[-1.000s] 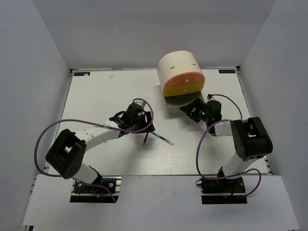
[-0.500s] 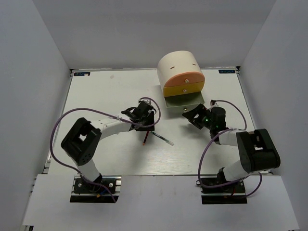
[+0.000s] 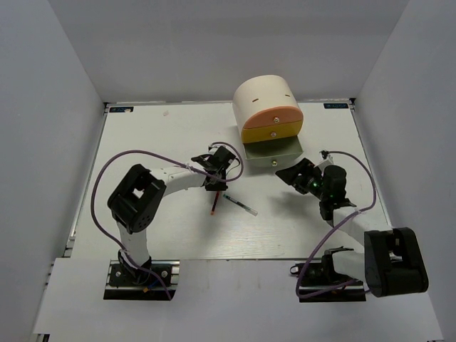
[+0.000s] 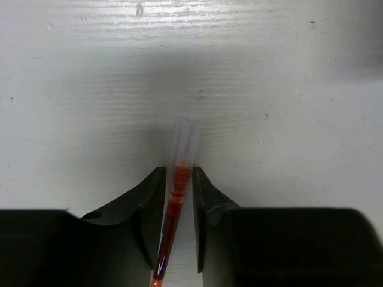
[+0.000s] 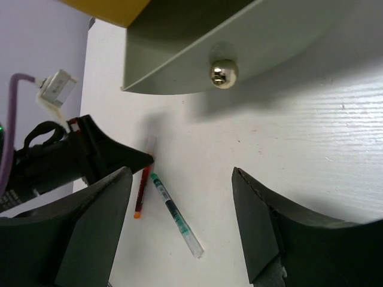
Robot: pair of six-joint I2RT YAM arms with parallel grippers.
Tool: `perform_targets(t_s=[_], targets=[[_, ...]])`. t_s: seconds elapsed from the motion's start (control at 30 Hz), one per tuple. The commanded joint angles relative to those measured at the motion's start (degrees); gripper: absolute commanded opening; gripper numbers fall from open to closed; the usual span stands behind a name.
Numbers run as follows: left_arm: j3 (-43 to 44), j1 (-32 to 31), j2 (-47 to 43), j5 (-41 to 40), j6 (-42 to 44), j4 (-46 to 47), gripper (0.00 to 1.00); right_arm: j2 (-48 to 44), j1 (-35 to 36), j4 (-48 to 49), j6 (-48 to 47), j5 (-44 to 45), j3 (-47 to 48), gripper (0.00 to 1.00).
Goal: Sort the stationery into containers
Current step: Pick up the pen from the center of the board, then place the pen in the drawer.
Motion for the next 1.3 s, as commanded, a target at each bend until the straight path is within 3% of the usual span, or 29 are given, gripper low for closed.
perform_targets(t_s=[0.0, 0.23, 0.37, 0.47, 0.53, 0.57, 0.6, 0.67, 0.7, 0.87, 1.0, 1.27], targets=[[1.3, -0.3, 1.3, 0.1, -0.4, -0.6, 0.34, -3.4, -0.4, -1.7, -4.3, -2.8, -0.3, 0.73], [-1.1, -0.3, -1.8, 1.2, 0.2, 1.1, 0.06, -11.0, -0.5, -4.4, -12.0, -4.7, -0.1, 0.72], [-3.3, -0.3, -6.7, 4.6, 2.5, 4.5, 0.0, -13.8, -0.5, -6.4, -19.2, -8.4, 1.6, 0.74], [-5.5, -0.9, -13.7, 11.2, 8.7, 12.3, 0.0, -14.9, -0.5, -10.5, -26.4, -6.8, 3.3, 0.89], [-6.1, -1.4, -18.5, 14.6, 14.6, 16.5, 0.0, -14.4, -0.5, -14.5, -29.1, -3.9, 5.2, 0.89], [-6.1, -1.4, -19.4, 18.1, 16.8, 19.6, 0.0, -13.9, -0.5, -15.7, -34.0, -3.0, 6.6, 0.87], [-4.2, -1.4, -20.1, 19.5, 21.0, 20.6, 0.0, -13.8, -0.6, -18.0, -35.4, -3.5, 7.2, 0.58], [-1.8, -1.4, -20.1, 23.5, 25.4, 22.0, 0.0, -14.3, -1.1, -17.6, -40.4, -5.0, 7.8, 0.12], [1.6, -1.4, -19.2, 24.2, 27.2, 22.0, 0.0, -15.1, -1.1, -16.7, -41.4, -5.0, 7.5, 0.0], [14.1, -1.4, -10.3, 30.2, 40.2, 21.4, 0.01, -15.9, -1.2, -16.5, -43.3, -6.9, 8.1, 0.0], [20.3, -1.4, -5.0, 33.0, 44.3, 21.5, 0.01, -17.2, -1.4, -16.6, -43.2, -6.2, 7.9, 0.0], [19.6, -1.4, 0.0, 35.0, 51.0, 33.4, 0.06, -19.6, -1.9, -16.9, -44.2, -6.0, 6.5, 0.0]])
